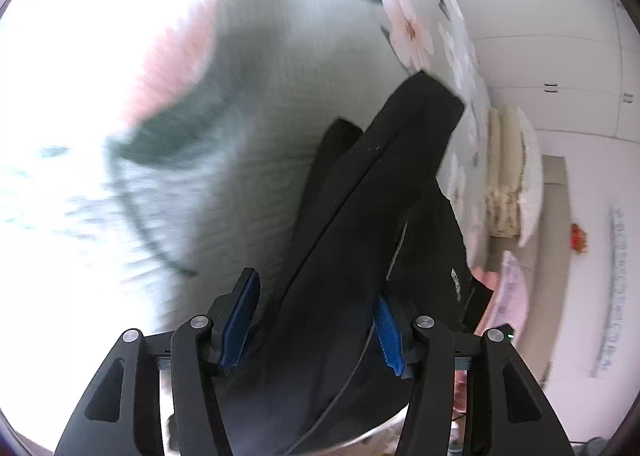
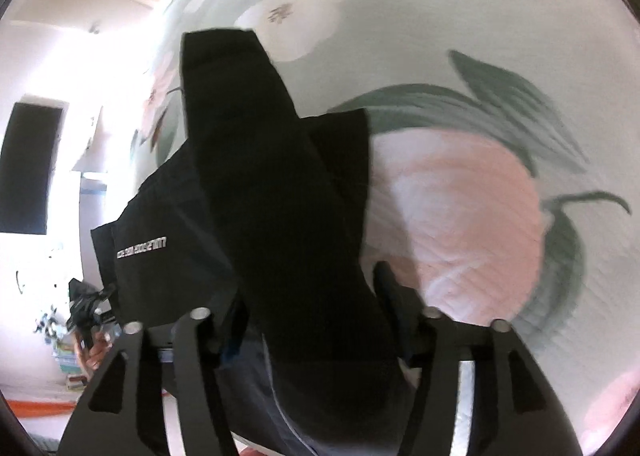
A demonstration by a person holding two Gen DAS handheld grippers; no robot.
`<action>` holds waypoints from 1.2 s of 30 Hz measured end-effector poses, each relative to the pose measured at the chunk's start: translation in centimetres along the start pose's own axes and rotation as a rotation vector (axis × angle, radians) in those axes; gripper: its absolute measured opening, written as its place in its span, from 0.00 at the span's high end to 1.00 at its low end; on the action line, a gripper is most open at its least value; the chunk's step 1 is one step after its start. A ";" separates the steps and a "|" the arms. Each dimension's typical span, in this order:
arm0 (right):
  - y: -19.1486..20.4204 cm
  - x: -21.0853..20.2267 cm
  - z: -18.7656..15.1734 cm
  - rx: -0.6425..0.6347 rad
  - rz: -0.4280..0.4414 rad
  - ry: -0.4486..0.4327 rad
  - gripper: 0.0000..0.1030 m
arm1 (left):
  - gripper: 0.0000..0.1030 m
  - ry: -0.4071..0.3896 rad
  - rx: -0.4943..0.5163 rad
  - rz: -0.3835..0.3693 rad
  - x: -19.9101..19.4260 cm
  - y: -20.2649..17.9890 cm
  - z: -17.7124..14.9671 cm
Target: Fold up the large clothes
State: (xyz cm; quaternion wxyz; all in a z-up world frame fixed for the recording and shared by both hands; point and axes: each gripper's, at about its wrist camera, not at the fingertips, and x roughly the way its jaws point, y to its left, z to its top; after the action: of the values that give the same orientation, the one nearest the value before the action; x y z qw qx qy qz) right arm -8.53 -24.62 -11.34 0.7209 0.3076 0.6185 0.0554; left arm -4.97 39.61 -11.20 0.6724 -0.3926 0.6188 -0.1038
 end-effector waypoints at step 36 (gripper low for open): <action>34.6 -22.3 -23.4 -0.244 -0.367 -0.428 0.18 | 0.31 -0.424 0.671 0.440 -24.8 -30.6 -24.4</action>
State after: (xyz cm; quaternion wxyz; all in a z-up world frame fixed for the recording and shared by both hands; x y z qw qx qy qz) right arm -24.93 1.74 24.48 0.8644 0.1067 0.4867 -0.0678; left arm -21.99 24.86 29.28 0.8805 -0.0247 0.4681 -0.0706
